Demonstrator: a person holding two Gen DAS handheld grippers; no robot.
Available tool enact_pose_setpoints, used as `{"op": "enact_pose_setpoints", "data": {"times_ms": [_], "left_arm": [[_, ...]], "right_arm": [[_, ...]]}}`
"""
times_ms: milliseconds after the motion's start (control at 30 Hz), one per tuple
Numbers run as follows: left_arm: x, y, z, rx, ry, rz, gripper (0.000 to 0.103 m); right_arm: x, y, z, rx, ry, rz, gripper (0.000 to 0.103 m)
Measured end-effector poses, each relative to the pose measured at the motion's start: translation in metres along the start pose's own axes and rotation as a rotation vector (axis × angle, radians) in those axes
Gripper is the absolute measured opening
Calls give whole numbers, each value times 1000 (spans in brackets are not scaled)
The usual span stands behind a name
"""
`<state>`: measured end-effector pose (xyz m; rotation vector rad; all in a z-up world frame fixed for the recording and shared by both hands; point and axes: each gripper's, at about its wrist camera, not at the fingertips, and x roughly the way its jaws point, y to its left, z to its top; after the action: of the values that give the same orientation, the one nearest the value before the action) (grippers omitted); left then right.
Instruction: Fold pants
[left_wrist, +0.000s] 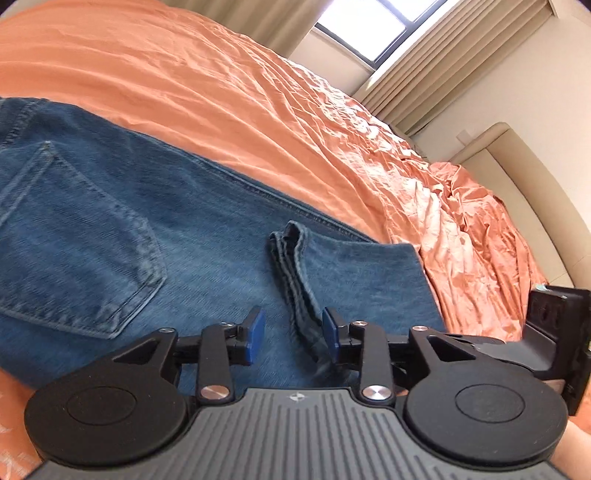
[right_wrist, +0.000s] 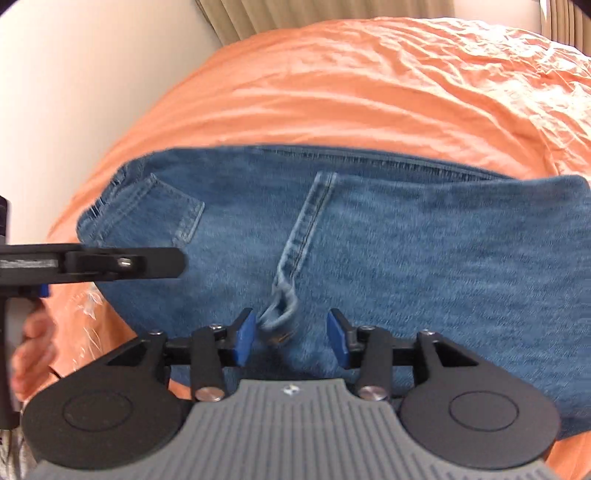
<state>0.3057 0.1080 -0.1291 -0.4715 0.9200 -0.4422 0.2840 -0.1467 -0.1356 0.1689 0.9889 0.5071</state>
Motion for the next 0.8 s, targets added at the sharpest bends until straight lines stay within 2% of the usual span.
{"op": "enact_pose_setpoints", "data": {"times_ms": [67, 233, 400, 500, 600, 633, 667, 733, 800], "left_arm": [[16, 4, 8, -43, -3, -31, 49], [63, 32, 19, -246, -15, -106, 50], [99, 44, 30, -303, -32, -91, 50], [113, 40, 32, -270, -11, -71, 42], [116, 28, 30, -193, -22, -22, 27], [113, 24, 29, -165, -38, -10, 16], [108, 18, 29, -135, -61, -8, 10], [94, 3, 30, -75, -104, -34, 8], [74, -23, 35, 35, -150, -45, 8]], "right_arm": [[-5, -11, 7, -5, -40, -34, 49], [-16, -51, 9, 9, -117, -91, 49], [-28, -87, -1, 17, -168, -130, 52], [-37, -112, -8, 56, -205, -145, 52], [-45, -134, -11, 93, -226, -169, 52], [-47, -139, -12, 100, -230, -188, 52], [-50, -144, -12, 103, -234, -205, 52], [-58, -155, -11, 99, -250, -233, 52], [-67, -163, -8, 93, -264, -246, 47]]}}
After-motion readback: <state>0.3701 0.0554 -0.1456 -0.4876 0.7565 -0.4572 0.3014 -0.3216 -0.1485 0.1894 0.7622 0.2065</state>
